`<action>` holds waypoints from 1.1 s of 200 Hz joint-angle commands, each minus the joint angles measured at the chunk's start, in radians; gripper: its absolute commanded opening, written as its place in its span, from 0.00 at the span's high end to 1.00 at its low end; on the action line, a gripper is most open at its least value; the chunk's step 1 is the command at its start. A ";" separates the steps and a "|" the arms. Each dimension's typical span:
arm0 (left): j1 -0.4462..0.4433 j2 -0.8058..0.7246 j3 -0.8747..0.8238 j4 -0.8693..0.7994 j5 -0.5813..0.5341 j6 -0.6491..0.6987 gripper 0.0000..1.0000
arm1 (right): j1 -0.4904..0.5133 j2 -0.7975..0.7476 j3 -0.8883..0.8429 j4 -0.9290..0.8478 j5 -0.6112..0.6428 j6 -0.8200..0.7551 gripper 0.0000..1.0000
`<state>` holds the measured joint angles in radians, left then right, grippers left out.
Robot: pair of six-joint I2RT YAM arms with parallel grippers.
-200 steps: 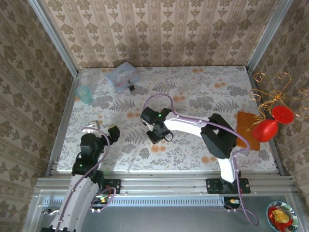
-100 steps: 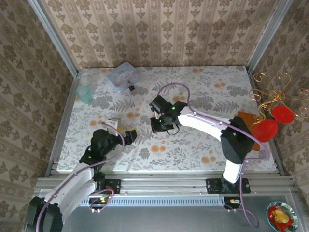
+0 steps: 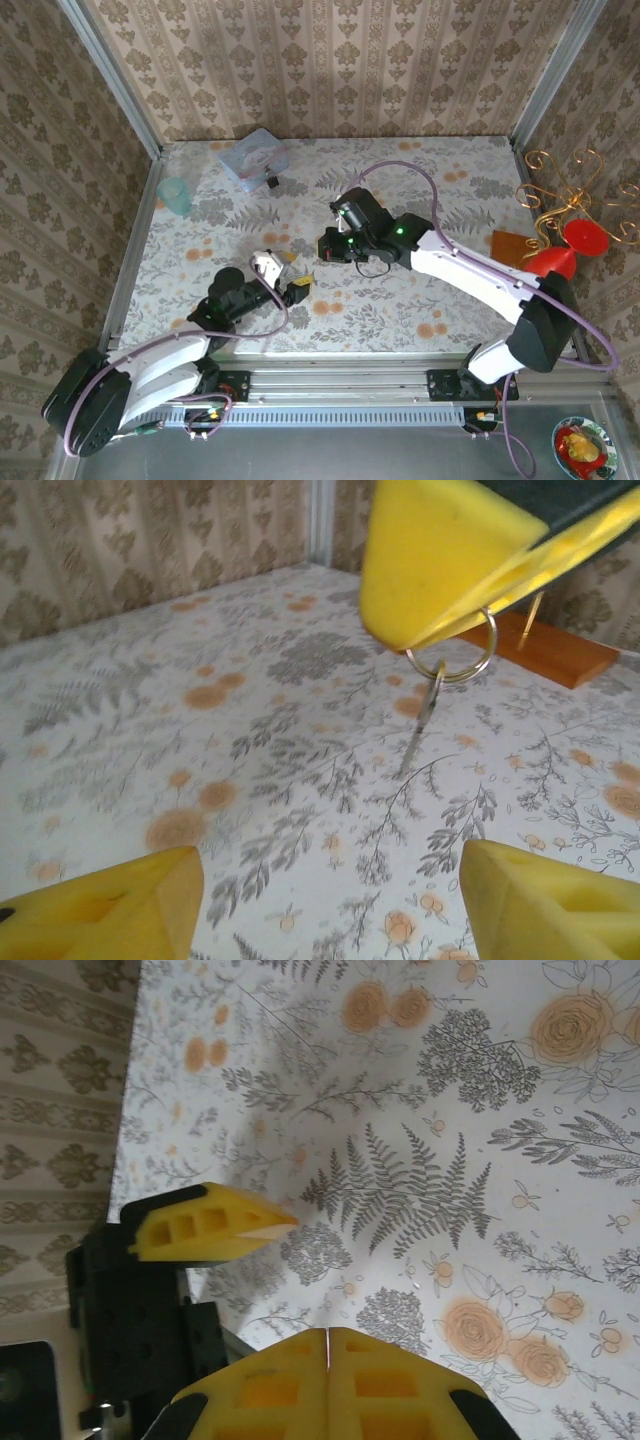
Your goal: Unlock the padlock with the key
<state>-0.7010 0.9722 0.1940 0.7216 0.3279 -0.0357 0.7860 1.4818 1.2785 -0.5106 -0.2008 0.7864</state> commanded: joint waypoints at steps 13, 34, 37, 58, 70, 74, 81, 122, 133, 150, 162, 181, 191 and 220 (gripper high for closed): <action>-0.008 0.062 0.058 0.139 0.134 0.082 0.38 | 0.008 -0.073 -0.038 0.062 -0.044 0.039 1.00; -0.008 0.088 0.082 0.139 0.166 0.089 0.45 | 0.011 -0.084 -0.060 0.086 -0.061 0.041 1.00; -0.007 0.091 0.083 0.139 0.169 0.089 0.46 | 0.010 -0.083 -0.062 0.088 -0.064 0.040 1.00; -0.008 0.111 0.082 0.168 0.166 0.090 0.50 | 0.013 -0.110 -0.075 0.112 -0.077 0.048 1.00; -0.009 0.116 0.079 0.181 0.164 0.089 0.53 | 0.016 -0.116 -0.082 0.122 -0.076 0.049 1.00; -0.008 0.117 0.078 0.181 0.166 0.089 0.55 | 0.015 -0.117 -0.085 0.125 -0.077 0.051 1.00; -0.009 0.118 0.082 0.179 0.173 0.089 0.58 | 0.016 -0.118 -0.088 0.128 -0.077 0.051 1.00; -0.008 0.128 0.086 0.172 0.204 0.083 0.68 | 0.015 -0.122 -0.091 0.141 -0.087 0.051 1.00; -0.009 0.128 0.084 0.173 0.204 0.083 0.69 | 0.015 -0.124 -0.090 0.140 -0.088 0.049 1.00; -0.009 0.129 0.085 0.170 0.213 0.085 0.73 | 0.015 -0.123 -0.089 0.142 -0.089 0.051 1.00; -0.008 0.128 0.087 0.170 0.219 0.085 0.75 | 0.015 -0.123 -0.090 0.147 -0.089 0.053 1.00; -0.008 0.124 0.087 0.163 0.226 0.087 0.79 | 0.015 -0.124 -0.093 0.153 -0.089 0.057 1.00; -0.008 0.122 0.087 0.158 0.226 0.089 0.79 | 0.015 -0.126 -0.093 0.154 -0.088 0.056 1.00; -0.007 0.117 0.084 0.157 0.225 0.094 0.82 | 0.016 -0.124 -0.093 0.150 -0.082 0.056 1.00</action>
<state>-0.7017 1.0985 0.2562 0.8608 0.5270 0.0402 0.7963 1.3819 1.1957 -0.3744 -0.2707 0.8307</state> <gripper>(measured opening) 0.188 0.067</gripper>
